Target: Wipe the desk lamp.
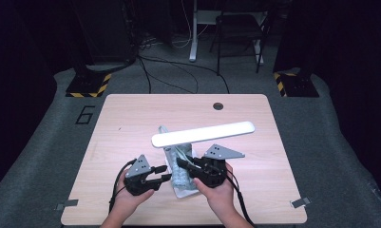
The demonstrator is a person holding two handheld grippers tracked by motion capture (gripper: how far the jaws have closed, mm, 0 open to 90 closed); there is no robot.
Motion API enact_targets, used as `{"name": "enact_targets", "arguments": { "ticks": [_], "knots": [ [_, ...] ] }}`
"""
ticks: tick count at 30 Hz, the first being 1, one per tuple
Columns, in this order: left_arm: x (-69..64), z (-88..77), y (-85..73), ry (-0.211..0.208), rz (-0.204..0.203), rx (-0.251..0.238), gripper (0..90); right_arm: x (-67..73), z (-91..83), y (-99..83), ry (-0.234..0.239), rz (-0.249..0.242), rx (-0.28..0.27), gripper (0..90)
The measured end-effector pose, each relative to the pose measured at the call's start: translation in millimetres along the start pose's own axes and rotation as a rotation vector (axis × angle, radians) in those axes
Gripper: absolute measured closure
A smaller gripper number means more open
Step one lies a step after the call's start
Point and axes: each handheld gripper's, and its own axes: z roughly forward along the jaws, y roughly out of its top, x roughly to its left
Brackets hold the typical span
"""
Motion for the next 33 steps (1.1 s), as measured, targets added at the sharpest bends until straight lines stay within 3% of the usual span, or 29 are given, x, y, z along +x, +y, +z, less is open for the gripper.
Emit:
{"name": "enact_targets", "arguments": {
  "ticks": [1,3,5,13,16,17,19,24,30,33],
  "knots": [
    [0.0,0.0,0.1,0.001,0.0,0.001,61.8,-2.7,2.2,-5.8,-0.008,0.0,0.018,76.8],
    [-0.5,0.5,0.2,0.003,0.0,0.0,61.9,-7.5,6.6,-20.6,-0.022,0.045,0.056,76.9],
    [-1.9,2.2,0.1,0.012,-0.002,-0.011,62.3,-13.0,9.4,-28.7,-0.026,0.041,0.081,76.9],
    [-2.7,3.5,0.7,0.007,0.008,-0.013,62.7,-33.2,28.1,-75.6,-0.115,0.026,0.227,76.9],
    [-2.0,2.5,0.9,-0.004,0.008,-0.003,62.5,-37.8,29.8,-85.0,-0.111,0.057,0.247,76.8],
    [-2.8,2.9,0.5,-0.007,-0.005,-0.007,62.5,-38.4,29.5,-84.1,-0.11,0.057,0.244,76.8],
    [-2.4,2.6,1.0,-0.003,0.006,-0.003,62.5,-35.7,27.6,-79.0,-0.111,0.045,0.241,76.8],
    [-3.8,3.2,0.8,0.013,0.008,-0.011,62.4,-22.9,12.8,-50.2,-0.061,0.043,0.143,76.8],
    [-4.3,3.5,1.3,0.011,0.009,-0.012,61.9,-4.0,-5.2,-8.1,-0.025,-0.037,0.02,76.7],
    [-2.7,-0.5,3.3,-0.025,0.0,-0.024,58.5,2.1,-11.3,8.0,-0.028,-0.074,-0.031,76.7]
  ]
}}
